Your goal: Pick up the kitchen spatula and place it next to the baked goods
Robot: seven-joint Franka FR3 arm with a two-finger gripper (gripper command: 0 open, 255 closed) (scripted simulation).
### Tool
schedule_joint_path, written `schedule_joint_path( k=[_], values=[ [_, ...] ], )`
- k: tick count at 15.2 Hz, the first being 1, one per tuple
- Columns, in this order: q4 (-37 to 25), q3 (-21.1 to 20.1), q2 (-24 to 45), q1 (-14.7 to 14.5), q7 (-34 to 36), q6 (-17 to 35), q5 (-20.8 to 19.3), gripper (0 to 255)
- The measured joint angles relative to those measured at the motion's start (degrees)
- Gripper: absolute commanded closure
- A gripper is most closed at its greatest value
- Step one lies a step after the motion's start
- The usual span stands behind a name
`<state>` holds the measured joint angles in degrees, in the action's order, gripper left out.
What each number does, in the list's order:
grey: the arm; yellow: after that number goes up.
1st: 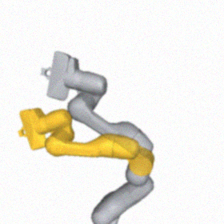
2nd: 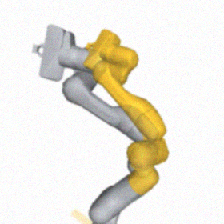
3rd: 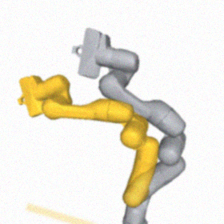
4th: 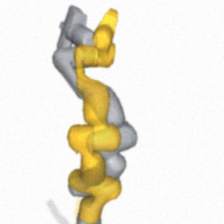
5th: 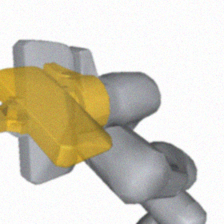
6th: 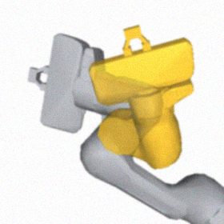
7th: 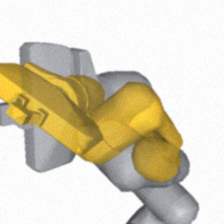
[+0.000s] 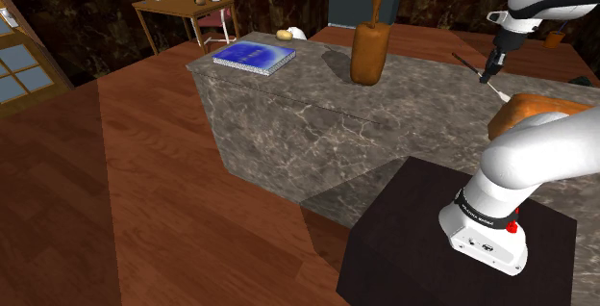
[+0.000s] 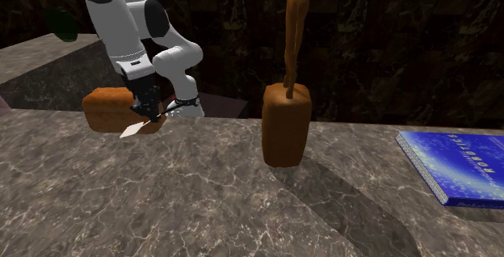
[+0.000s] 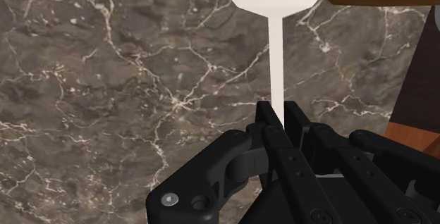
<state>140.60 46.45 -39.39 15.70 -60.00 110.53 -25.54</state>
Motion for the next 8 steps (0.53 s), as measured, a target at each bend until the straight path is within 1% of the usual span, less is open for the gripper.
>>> schedule_joint_path(
  k=[8],
  values=[
    [4.47, 3.37, 2.12, -0.36, 0.00, 6.75, -1.60, 255]
  ],
)
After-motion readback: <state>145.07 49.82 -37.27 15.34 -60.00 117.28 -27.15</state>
